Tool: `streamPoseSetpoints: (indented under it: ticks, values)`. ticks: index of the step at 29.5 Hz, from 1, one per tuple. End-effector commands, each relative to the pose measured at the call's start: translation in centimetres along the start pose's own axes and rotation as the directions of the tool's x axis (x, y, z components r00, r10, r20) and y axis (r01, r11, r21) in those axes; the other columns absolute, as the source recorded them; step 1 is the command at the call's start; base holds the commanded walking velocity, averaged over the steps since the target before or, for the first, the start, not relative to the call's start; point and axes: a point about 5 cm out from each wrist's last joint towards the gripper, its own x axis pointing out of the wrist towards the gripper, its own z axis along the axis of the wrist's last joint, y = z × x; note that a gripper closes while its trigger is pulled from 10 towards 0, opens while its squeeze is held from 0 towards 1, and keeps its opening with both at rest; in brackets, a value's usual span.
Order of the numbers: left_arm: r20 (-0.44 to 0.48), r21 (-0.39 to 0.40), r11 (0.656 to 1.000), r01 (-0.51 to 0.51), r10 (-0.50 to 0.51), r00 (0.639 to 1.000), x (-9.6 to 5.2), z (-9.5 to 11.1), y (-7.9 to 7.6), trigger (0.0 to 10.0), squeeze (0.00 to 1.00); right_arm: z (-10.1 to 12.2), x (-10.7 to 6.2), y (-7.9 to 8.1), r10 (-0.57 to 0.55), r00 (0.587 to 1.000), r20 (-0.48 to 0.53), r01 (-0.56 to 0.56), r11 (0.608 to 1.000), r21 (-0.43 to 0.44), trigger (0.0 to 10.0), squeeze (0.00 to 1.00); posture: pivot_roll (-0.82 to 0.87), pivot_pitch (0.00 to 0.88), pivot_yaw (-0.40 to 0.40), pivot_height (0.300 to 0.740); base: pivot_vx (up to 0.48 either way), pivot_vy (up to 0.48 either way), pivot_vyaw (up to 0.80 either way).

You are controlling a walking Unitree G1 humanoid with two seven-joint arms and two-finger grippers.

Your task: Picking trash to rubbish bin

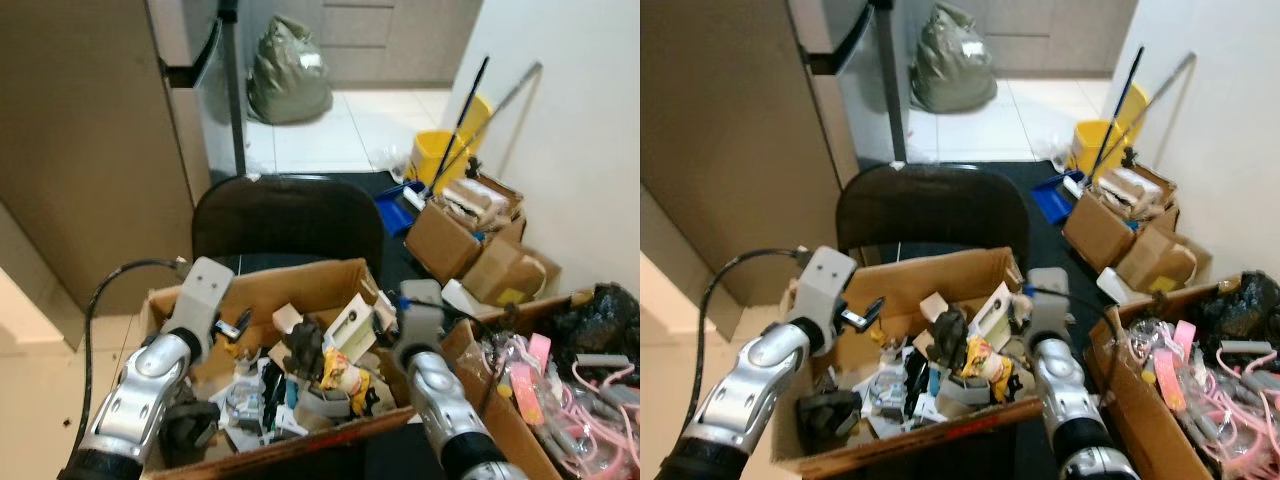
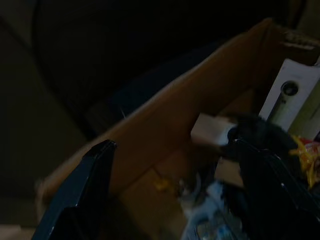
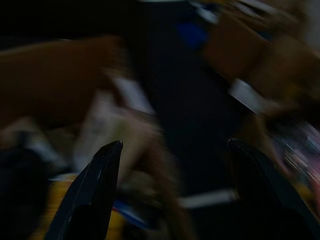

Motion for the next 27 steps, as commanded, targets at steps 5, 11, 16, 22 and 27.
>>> streamPoseSetpoints:
  ticks: [5,11,16,22,27]
  values:
    - [0.019,0.047,0.998,0.047,-0.048,0.999,0.7,0.0,-2.4,10.0,0.0,-0.8,-0.7,-0.7,-0.047,0.999,-0.016,0.047,0.999,0.017,10.0,0.0,0.04,0.08,0.009,0.74,0.0,0.0,-0.8]
    - [0.028,0.054,0.998,0.035,-0.036,0.999,0.9,-0.2,-2.7,10.0,0.0,-0.8,-0.9,-0.5,-0.056,0.998,-0.013,0.056,0.998,0.025,10.0,0.0,0.04,0.075,0.008,0.74,0.0,0.0,-0.8]
    - [0.039,0.043,0.999,0.034,-0.035,0.999,0.8,0.0,-2.8,10.0,0.0,-0.8,-1.1,-0.4,-0.05,0.999,-0.013,0.05,0.999,0.017,10.0,0.0,0.04,0.07,0.008,0.74,0.0,0.0,-0.8]
    - [0.036,0.044,0.998,0.039,-0.041,0.999,0.9,-0.2,-3.0,10.0,0.0,-0.9,-1.2,-0.4,-0.051,0.999,-0.018,0.051,0.999,0.016,10.0,0.0,0.05,0.067,0.007,0.74,0.0,0.0,-0.8]
    - [0.034,0.046,0.998,0.045,-0.047,0.998,0.8,-0.3,-3.2,10.0,0.0,-0.9,-1.2,-0.5,-0.053,0.998,-0.02,0.053,0.998,0.014,10.0,0.0,0.04,0.066,0.006,0.74,0.0,0.0,-0.8]
